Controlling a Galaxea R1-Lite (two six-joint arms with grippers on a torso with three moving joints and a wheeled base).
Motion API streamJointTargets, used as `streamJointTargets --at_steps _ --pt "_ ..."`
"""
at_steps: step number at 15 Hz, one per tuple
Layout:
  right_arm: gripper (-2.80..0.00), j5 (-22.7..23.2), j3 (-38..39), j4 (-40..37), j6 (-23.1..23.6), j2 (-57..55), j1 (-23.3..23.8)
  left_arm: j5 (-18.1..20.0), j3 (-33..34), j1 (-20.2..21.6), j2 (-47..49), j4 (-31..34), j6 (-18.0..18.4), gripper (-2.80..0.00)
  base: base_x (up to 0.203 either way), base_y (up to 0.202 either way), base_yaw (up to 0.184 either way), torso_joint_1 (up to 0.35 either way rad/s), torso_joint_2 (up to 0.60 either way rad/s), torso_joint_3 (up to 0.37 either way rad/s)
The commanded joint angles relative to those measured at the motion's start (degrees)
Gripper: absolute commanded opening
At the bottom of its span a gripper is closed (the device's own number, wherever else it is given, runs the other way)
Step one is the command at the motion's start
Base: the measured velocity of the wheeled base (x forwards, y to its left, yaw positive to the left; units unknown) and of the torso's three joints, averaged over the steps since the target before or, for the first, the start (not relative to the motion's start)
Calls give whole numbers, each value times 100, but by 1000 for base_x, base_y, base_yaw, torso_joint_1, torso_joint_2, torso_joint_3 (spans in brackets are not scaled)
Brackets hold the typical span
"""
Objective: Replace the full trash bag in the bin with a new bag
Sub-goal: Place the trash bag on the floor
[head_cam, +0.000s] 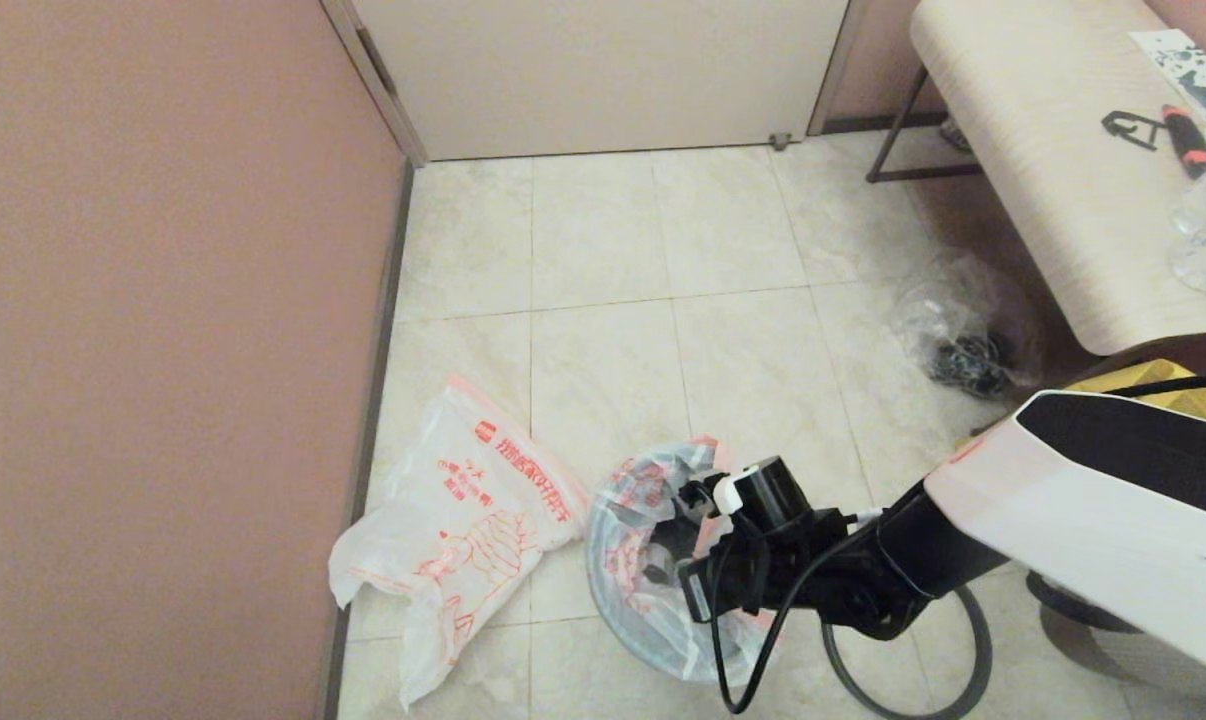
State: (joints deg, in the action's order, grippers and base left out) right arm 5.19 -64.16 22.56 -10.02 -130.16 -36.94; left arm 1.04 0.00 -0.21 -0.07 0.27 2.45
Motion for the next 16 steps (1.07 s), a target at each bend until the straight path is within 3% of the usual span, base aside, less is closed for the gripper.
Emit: streamJointTargets --at_steps 1,11,16 --pt "-280 7 33 12 -8 308 -35 1 0 3 2 0 6 -280 0 0 0 0 0 0" --pt "-280 62 440 2 -446 1303 -165 1 0 -1 7 0 1 -280 0 0 0 0 0 0" --pt "-280 647 552 37 -883 1344 -95 1 0 -3 5 0 1 -280 0 0 0 0 0 0"
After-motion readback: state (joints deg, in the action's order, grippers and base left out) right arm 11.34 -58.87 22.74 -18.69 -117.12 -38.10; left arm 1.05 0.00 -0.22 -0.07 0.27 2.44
